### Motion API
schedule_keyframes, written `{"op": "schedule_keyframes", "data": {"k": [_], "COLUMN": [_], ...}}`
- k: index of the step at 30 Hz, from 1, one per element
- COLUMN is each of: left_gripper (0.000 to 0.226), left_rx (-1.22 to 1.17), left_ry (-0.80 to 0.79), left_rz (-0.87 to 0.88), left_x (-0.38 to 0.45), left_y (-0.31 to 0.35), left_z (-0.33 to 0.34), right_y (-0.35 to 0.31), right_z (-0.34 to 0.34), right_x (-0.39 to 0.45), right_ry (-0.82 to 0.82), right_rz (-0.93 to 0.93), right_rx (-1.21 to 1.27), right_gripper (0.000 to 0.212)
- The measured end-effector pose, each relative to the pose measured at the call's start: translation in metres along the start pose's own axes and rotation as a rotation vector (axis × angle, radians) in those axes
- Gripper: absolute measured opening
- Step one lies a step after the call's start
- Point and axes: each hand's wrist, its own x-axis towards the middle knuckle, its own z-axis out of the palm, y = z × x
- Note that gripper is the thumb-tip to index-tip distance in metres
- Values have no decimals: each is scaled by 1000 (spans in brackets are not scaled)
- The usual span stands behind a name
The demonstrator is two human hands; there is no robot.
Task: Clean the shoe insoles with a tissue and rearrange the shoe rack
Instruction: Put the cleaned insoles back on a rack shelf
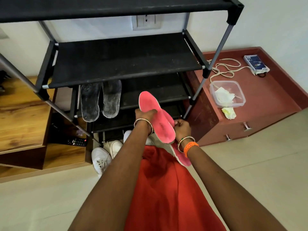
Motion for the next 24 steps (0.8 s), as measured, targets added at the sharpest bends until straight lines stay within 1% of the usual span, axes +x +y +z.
{"op": "schedule_keyframes", "data": {"k": [2,3,5,7,8,12,14,16,17,18,19,21,23,24], "left_gripper": [50,47,43,42,42,37,40,42,42,43,47,56,60,64], "left_rx": [15,21,-39,-117,-116,123,212,273,313,361,405,493,638,700], "left_ry": [-16,6,41,80,118,177,184,180,167,145,127,90,67,54], "left_rz": [39,78,119,109,109,182,231,258,271,294,325,388,403,374], "left_x": [0,2,8,23,33,61,70,85,95,106,115,131,142,149], "left_y": [0,3,12,16,14,13,20,27,31,35,40,50,62,65], "left_z": [0,-1,-5,-11,-14,-21,-18,-15,-14,-11,-10,-7,-6,-4], "right_y": [-8,-13,-25,-37,-44,-55,-59,-66,-69,-73,-78,-84,-89,-93], "right_z": [2,3,5,4,4,10,17,24,29,33,37,44,53,56], "right_x": [0,0,4,11,16,49,71,90,99,109,115,127,134,134], "right_ry": [53,68,105,143,154,163,115,20,-13,-28,-28,-56,-97,-106], "right_rz": [-48,-71,-101,-90,-65,-1,-3,-15,-28,-39,-61,-92,-139,-153], "right_rx": [-59,-79,-122,-163,-171,-146,-109,-110,-108,-107,-100,-77,-47,-46], "right_gripper": [27,27,29,31,31,29,26,13,16,27,28,7,21,22]}}
